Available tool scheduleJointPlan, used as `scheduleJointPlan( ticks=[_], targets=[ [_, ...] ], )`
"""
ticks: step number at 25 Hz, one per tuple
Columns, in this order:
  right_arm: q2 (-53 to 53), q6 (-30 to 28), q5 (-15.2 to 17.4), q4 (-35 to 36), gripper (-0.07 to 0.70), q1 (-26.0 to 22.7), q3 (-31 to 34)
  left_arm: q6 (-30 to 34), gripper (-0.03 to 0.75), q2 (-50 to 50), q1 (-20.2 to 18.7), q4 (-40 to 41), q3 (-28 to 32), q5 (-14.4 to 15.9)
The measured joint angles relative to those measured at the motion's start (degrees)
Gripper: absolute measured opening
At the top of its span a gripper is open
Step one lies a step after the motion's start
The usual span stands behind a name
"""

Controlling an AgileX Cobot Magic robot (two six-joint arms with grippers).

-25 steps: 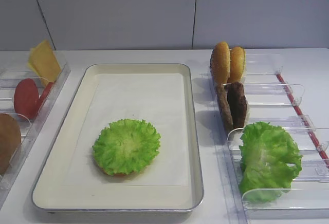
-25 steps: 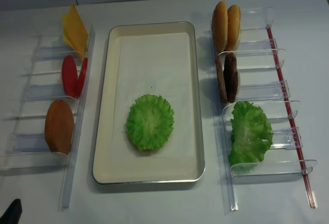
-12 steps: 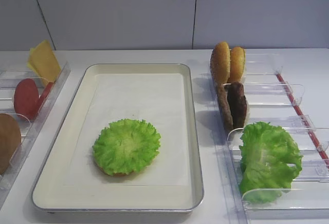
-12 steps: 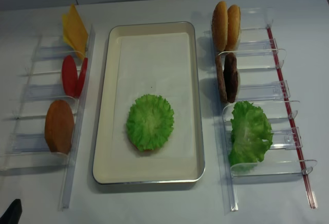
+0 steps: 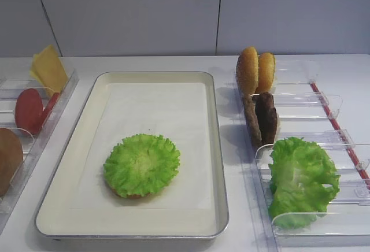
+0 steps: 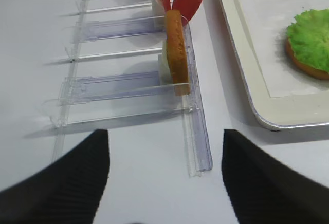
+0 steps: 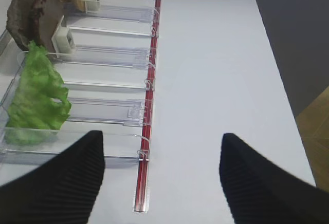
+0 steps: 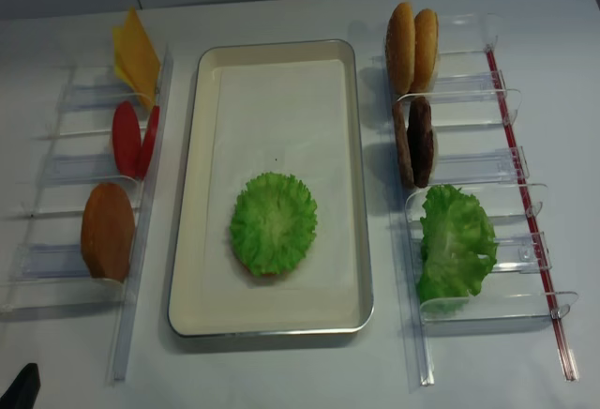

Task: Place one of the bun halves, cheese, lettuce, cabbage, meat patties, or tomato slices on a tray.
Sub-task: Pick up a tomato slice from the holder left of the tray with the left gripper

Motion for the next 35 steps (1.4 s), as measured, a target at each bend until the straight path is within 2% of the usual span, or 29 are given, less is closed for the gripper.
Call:
scheduleJointPlan(
  ticks=[7, 11, 18, 21, 26, 30, 35],
  targets=[
    [0.00, 0.40, 0.00, 0.00, 0.496, 0.00, 0.00, 0.40, 0.437, 0.00, 0.00, -1.21, -0.14, 0.00],
    [0.00, 0.50, 0.00, 0.00, 0.496, 0.00, 0.00, 4.95, 0.437, 4.82, 0.00, -5.45, -3.04, 0.12],
    [0.00, 0.58, 0.00, 0.00, 0.496, 0.00, 0.00, 8.48, 0.437, 16.67, 0.00, -8.12, -8.36, -5.63],
    [0.00, 0.58, 0.00, 0.00, 0.496, 0.00, 0.00, 13.18, 0.437, 23.67, 0.00, -11.59, -9.58, -7.91],
    [0.00, 0.58, 0.00, 0.00, 0.496, 0.00, 0.00, 20.71, 0.437, 35.55, 0.00, -18.52, -10.09, -14.02],
    [0.00, 0.58, 0.00, 0.00, 0.496, 0.00, 0.00, 24.13, 0.437, 45.02, 0.00, -19.59, -10.67, -17.64],
    [0.00, 0.58, 0.00, 0.00, 0.496, 0.00, 0.00, 25.56, 0.437, 54.81, -0.42, -19.82, -15.53, -20.81]
  ],
)
